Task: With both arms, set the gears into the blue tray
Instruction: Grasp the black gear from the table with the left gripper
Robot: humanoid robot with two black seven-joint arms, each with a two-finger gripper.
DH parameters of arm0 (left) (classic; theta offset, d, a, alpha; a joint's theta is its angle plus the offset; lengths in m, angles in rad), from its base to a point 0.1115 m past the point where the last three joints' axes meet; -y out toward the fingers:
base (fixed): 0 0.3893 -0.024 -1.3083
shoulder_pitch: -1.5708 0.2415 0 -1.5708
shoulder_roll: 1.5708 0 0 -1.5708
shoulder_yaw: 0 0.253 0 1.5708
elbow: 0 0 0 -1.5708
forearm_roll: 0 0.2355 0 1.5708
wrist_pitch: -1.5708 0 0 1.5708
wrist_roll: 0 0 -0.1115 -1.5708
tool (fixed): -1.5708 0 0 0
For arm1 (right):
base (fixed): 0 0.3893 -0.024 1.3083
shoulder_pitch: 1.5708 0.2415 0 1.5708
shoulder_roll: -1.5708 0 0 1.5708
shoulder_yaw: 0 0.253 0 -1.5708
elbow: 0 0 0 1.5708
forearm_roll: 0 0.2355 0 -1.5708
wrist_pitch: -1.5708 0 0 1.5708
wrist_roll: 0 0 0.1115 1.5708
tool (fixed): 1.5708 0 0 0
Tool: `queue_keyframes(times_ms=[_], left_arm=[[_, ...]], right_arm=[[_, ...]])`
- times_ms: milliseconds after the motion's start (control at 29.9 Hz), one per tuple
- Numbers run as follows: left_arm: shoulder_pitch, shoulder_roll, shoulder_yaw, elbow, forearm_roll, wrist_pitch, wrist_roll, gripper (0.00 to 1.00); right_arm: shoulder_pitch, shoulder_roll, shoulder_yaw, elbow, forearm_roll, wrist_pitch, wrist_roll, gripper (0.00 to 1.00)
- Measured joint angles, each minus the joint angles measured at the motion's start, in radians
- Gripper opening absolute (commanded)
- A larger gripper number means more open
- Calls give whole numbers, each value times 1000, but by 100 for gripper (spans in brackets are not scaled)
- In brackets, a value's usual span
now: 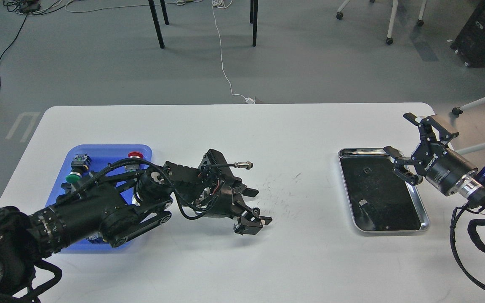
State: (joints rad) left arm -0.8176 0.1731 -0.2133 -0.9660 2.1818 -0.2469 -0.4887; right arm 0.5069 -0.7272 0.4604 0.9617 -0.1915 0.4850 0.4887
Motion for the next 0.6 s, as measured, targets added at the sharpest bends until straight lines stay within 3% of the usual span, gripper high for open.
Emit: queue_keyframes(times_ms=[267, 435, 568, 602], left_arm=[[3, -8, 2, 31, 0, 0, 0, 68], [3, -9, 28, 36, 0, 0, 0, 59], [3, -9, 34, 41, 0, 2, 0, 41], [3, -10, 34, 45, 0, 2, 0, 28]], right_arm=[[-1, 0, 0, 3, 0, 0, 0, 98], [-1, -1, 0, 3, 0, 0, 0, 98], [-3, -1, 1, 4, 0, -2, 0, 98], [-4, -1, 1, 4, 0, -2, 0, 98]])
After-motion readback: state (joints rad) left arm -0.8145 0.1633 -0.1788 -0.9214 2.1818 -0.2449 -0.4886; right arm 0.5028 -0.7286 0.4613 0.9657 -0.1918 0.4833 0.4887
